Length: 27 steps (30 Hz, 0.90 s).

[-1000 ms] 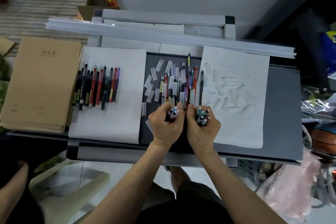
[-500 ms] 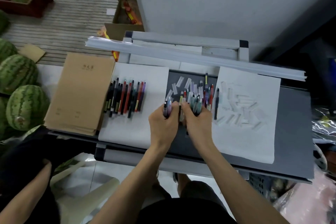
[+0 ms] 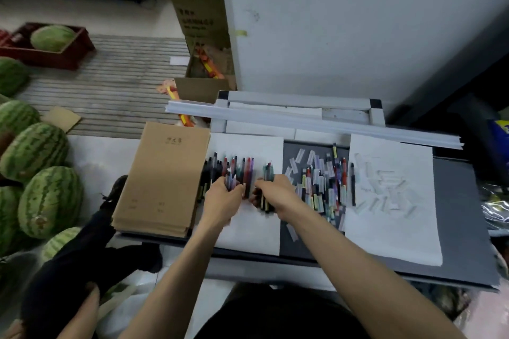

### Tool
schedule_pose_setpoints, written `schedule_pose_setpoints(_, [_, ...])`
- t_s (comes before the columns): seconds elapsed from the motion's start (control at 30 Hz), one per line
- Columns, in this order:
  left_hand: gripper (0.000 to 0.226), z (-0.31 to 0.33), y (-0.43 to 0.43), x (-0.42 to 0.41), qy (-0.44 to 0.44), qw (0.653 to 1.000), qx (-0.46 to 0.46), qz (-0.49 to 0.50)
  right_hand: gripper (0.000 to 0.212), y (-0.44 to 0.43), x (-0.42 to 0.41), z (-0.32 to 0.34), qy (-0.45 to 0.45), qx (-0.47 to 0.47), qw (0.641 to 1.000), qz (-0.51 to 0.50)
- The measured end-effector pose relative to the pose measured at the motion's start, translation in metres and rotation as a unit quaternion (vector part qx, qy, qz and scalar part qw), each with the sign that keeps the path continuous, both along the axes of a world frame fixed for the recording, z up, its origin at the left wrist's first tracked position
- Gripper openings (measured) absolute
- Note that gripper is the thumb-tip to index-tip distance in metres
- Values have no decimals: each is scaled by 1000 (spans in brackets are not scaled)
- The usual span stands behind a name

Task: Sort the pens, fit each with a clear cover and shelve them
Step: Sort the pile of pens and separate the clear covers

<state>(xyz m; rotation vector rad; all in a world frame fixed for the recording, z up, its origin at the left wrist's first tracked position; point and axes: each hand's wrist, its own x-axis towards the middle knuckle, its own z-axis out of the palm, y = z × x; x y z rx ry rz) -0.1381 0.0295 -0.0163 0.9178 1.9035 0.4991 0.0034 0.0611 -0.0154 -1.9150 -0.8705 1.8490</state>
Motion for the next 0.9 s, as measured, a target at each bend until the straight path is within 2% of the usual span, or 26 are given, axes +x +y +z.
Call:
schedule_pose_setpoints(0.1, [12,5,10,-20,66,996,10,-52,18,12,-10,-4,-101,45,993,45])
schedule_pose_setpoints(0.2, [11,4,19,-36,105,991,32,-78,8,19,-18,-4,-182,87,976,77])
schedule_pose_setpoints(0.27, [11,3,23,-43,122,988,42,-85,9,21,-23,-5,-220,102,966,88])
schedule_pose_setpoints(0.37, [22,3,28,-47,142,984,60,-86,19,22,-32,-9,-244,113,959,91])
schedule_pose_setpoints(0.67, [46,-1,33,-47,166,970,103,-142,28,18,-43,-13,-308,150,935,91])
schedule_pose_setpoints(0.9, [39,1,27,-59,174,963,134,-156,19,7,-30,-15,-341,170,919,97])
